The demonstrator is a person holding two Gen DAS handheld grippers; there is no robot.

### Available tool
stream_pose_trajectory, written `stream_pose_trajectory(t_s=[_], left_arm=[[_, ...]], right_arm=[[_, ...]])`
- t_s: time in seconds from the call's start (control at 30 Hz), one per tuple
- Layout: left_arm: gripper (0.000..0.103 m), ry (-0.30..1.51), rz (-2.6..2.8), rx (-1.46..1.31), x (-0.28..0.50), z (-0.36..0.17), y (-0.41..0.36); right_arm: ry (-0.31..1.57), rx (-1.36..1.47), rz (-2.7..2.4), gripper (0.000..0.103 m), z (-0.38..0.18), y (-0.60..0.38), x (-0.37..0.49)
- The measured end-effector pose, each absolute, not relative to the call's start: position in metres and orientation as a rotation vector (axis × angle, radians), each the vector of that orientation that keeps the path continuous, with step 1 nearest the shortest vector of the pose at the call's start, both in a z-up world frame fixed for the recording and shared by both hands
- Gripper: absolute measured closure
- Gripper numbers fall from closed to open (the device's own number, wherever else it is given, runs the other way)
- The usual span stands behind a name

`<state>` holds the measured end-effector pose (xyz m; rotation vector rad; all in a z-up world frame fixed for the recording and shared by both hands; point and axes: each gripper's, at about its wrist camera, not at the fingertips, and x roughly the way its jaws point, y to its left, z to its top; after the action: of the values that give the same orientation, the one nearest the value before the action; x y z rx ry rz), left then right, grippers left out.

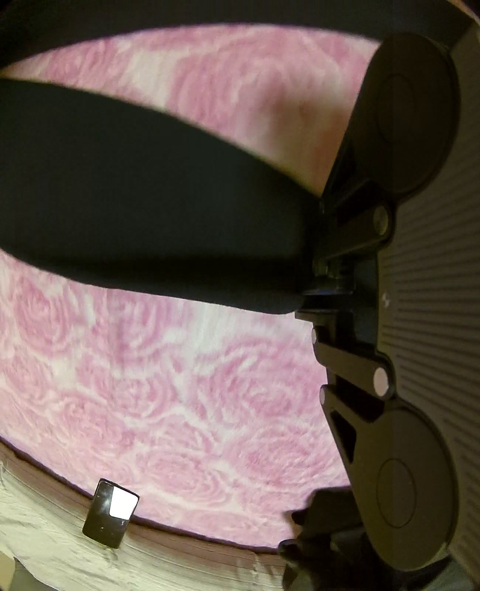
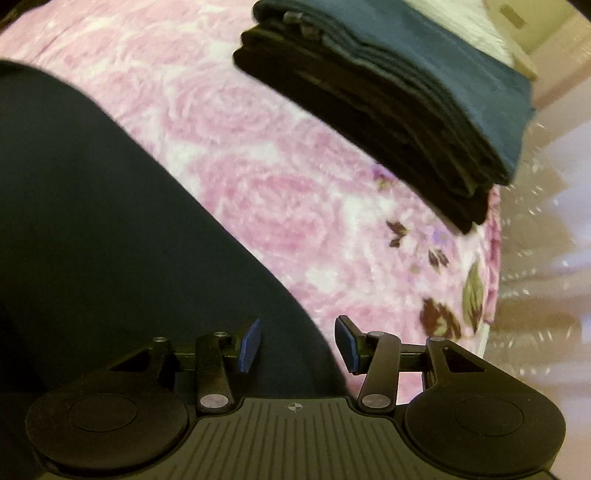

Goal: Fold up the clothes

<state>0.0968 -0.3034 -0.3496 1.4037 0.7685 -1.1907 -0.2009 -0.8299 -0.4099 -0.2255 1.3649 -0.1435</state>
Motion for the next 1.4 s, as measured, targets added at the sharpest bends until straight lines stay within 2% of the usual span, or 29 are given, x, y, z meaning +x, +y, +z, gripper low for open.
stream_pose_trajectory(t_s=[0.23, 0.3, 0.33, 0.43, 0.63, 0.7, 0.77, 0.87, 1.0, 1.2, 1.23, 1.27, 1.33, 1.4], left_arm=[[0.099, 0.765, -1.107, 1.416, 0.083, -0.351, -0.300], [0.099, 0.756, -1.092, 1.422, 0.081, -0.351, -0.302], [0.099, 0.748, -1.087, 1.424, 0.080, -0.350, -0.302], [0.099, 0.714, -1.062, 1.398, 0.079, -0.338, -0.303], [0.099, 0.528, -1.005, 1.284, 0.044, -0.254, -0.266], [0.099, 0.514, -1.029, 1.302, 0.014, -0.235, -0.238], [0.099, 0.561, -1.076, 1.333, -0.019, -0.232, -0.208], [0.099, 0.701, -1.152, 1.349, -0.059, -0.256, -0.170], [0.099, 0.849, -1.259, 1.381, -0.102, -0.303, -0.140], [0.099, 0.838, -1.293, 1.422, -0.129, -0.331, -0.126], [0.099, 0.834, -1.286, 1.419, -0.128, -0.333, -0.126], [0.099, 0.827, -1.287, 1.420, -0.129, -0.334, -0.126], [0.099, 0.806, -1.299, 1.424, -0.132, -0.337, -0.123], [0.099, 0.792, -1.311, 1.420, -0.135, -0.337, -0.118]], right_arm=[[1.453, -0.248, 0.021, 0.055, -0.445, -0.855, -0.188], [1.472, -0.164, 0.029, 0.091, -0.444, -0.860, -0.186], [1.478, -0.130, 0.037, 0.099, -0.442, -0.861, -0.187], [1.426, -0.211, 0.007, 0.100, -0.421, -0.843, -0.198], [1.038, -0.461, -0.198, 0.101, -0.306, -0.776, -0.269], [0.972, -0.491, -0.271, 0.101, -0.281, -0.742, -0.303], [0.983, -0.455, -0.329, 0.101, -0.280, -0.707, -0.343], [1.129, -0.387, -0.358, 0.100, -0.321, -0.663, -0.392], [1.298, -0.308, -0.390, 0.100, -0.374, -0.644, -0.417], [1.279, -0.167, -0.512, 0.100, -0.374, -0.652, -0.419], [1.272, -0.122, -0.536, 0.094, -0.371, -0.654, -0.420], [1.264, -0.078, -0.560, 0.067, -0.368, -0.655, -0.421], [1.215, -0.005, -0.629, 0.030, -0.357, -0.654, -0.429], [1.150, 0.074, -0.674, 0.030, -0.347, -0.654, -0.440]])
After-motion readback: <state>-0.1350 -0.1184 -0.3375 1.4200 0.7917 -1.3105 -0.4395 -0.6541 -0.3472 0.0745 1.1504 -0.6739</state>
